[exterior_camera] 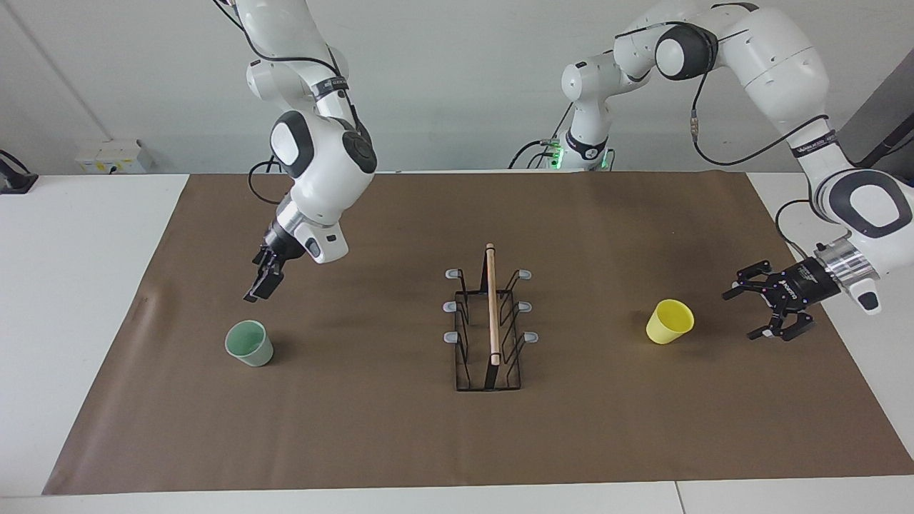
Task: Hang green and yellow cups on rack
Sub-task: 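Open the left gripper toward the yellow cup while the right gripper reaches the green cup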
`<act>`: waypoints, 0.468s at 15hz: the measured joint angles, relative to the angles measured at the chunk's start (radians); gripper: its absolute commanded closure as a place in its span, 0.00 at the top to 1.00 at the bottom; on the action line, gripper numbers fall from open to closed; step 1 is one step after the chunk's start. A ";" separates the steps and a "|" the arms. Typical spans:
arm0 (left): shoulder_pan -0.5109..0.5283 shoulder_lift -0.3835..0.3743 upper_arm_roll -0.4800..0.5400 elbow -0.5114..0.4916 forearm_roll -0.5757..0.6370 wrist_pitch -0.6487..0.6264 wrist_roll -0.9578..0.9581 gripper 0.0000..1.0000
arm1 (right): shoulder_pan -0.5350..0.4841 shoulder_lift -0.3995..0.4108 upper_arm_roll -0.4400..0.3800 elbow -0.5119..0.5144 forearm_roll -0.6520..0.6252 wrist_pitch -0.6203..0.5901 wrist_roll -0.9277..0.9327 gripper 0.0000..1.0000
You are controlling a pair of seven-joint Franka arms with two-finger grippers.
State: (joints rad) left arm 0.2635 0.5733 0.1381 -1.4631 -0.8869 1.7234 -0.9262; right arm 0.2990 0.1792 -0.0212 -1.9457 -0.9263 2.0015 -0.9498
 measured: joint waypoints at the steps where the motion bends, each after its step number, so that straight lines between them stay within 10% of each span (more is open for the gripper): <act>1: 0.008 0.000 0.000 -0.026 -0.026 0.014 -0.007 1.00 | 0.001 0.016 0.000 -0.008 -0.020 0.029 -0.001 1.00; 7: 0.035 -0.026 -0.001 -0.195 -0.177 0.070 -0.011 1.00 | 0.057 0.125 0.003 -0.013 -0.227 0.066 0.003 1.00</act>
State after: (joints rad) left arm 0.2982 0.5474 0.1372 -1.6583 -1.0640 1.7933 -0.9369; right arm 0.3558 0.3044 -0.0178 -1.9588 -1.1533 2.0675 -0.9472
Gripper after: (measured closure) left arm 0.000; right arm 0.000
